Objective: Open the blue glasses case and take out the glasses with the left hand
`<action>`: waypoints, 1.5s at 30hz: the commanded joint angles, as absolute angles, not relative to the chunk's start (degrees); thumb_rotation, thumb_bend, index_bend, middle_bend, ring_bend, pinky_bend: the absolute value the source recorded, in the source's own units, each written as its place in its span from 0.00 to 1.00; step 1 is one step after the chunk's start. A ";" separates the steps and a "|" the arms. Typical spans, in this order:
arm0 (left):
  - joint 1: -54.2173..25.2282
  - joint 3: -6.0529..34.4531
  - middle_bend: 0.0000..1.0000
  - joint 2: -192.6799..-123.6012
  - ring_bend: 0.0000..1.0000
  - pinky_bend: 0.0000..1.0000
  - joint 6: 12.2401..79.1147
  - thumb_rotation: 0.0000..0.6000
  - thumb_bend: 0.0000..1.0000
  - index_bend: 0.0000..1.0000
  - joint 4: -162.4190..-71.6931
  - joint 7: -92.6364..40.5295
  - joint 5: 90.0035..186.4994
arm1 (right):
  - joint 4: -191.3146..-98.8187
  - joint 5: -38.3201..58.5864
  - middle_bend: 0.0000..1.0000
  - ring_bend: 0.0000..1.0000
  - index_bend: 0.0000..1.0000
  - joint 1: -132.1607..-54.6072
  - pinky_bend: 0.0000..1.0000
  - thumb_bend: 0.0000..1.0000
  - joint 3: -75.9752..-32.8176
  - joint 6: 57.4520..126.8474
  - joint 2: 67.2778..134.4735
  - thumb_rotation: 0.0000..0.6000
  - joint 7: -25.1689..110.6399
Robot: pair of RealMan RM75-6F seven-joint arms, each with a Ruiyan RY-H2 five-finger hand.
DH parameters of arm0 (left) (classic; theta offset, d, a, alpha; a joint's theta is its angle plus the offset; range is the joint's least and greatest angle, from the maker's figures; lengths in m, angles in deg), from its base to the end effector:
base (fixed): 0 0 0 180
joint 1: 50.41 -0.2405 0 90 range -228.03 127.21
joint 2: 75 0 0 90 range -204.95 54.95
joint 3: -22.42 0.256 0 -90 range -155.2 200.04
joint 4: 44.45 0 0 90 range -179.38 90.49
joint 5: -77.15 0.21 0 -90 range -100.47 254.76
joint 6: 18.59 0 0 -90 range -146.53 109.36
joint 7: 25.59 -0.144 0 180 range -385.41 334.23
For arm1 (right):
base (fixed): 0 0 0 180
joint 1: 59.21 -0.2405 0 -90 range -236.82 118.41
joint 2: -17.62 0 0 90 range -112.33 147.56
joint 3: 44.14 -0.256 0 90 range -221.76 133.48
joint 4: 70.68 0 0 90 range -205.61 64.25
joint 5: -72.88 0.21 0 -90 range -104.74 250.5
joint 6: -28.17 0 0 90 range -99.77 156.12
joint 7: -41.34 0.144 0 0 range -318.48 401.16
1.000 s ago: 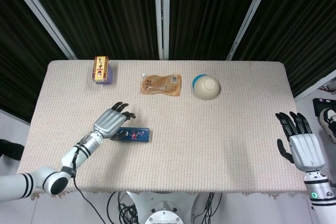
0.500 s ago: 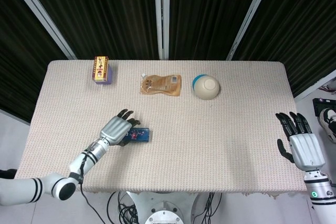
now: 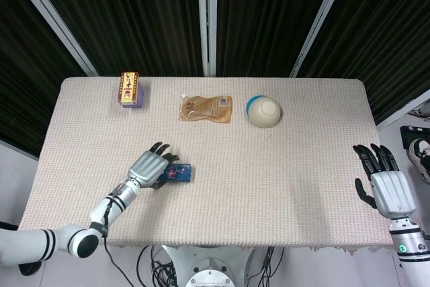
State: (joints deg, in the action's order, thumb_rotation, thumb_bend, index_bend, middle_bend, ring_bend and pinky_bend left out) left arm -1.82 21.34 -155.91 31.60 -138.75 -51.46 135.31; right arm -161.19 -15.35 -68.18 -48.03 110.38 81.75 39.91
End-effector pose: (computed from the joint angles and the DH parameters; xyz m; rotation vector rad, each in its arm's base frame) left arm -0.1474 0.3179 -0.0135 -2.1195 -0.8907 -0.7003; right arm -0.2996 -0.2071 0.1559 1.4907 -0.8190 0.9182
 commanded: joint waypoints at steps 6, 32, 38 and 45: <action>-1.81 21.11 0.24 -156.37 0.03 0.00 30.85 1.00 0.32 0.20 -137.71 -51.49 134.05 | -161.00 -15.25 0.12 0.00 0.00 -68.08 0.00 0.45 -47.99 110.53 81.80 1.00 40.06; -0.49 20.40 0.30 -156.14 0.07 0.00 29.11 1.00 0.42 0.29 -137.51 -52.08 131.50 | -160.52 -14.20 0.12 0.00 0.00 -68.13 0.00 0.45 -47.88 109.66 81.95 1.00 40.41; -0.86 20.36 0.36 -156.07 0.13 0.00 28.78 1.00 0.55 0.35 -136.55 -50.21 132.93 | -160.60 -14.10 0.12 0.00 0.00 -68.21 0.00 0.45 -47.89 109.49 81.96 1.00 40.34; -1.23 20.29 0.37 -156.32 0.13 0.00 27.77 0.92 0.58 0.37 -134.19 -47.71 134.19 | -160.83 -13.85 0.12 0.00 0.00 -68.31 0.00 0.45 -47.85 109.10 81.99 1.00 40.22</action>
